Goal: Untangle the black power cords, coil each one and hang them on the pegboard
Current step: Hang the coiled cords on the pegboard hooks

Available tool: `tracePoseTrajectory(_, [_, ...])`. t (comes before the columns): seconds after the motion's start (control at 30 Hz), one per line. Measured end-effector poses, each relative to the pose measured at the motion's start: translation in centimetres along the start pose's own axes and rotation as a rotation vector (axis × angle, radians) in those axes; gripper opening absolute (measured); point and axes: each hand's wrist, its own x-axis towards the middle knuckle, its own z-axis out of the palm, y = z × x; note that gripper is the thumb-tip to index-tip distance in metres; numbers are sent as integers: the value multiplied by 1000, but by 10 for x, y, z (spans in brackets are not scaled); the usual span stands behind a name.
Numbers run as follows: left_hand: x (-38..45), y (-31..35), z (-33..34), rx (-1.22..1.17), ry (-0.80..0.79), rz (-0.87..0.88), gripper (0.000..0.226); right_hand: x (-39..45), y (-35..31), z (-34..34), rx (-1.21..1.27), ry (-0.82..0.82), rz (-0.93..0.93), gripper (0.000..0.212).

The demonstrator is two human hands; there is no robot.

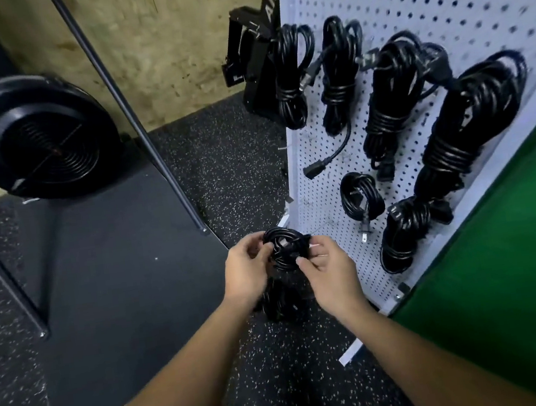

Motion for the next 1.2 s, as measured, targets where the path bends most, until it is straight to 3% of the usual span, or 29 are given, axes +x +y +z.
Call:
tracePoseTrajectory(0.4, [37, 87, 25, 9, -85, 302, 17, 24, -34, 10, 294, 402, -81, 40])
tracePoseTrajectory(0.8, [61, 98, 49, -92, -90, 289, 18, 47, -43, -2, 408, 408, -130, 32])
tracePoseTrajectory(1.03, [80, 113, 59, -54, -58, 264, 17, 54, -48, 0, 482, 398, -120, 44])
tracePoseTrajectory(1.2, [87, 115, 59, -42, -60, 306, 17, 60, -40, 2, 364, 415, -140, 51])
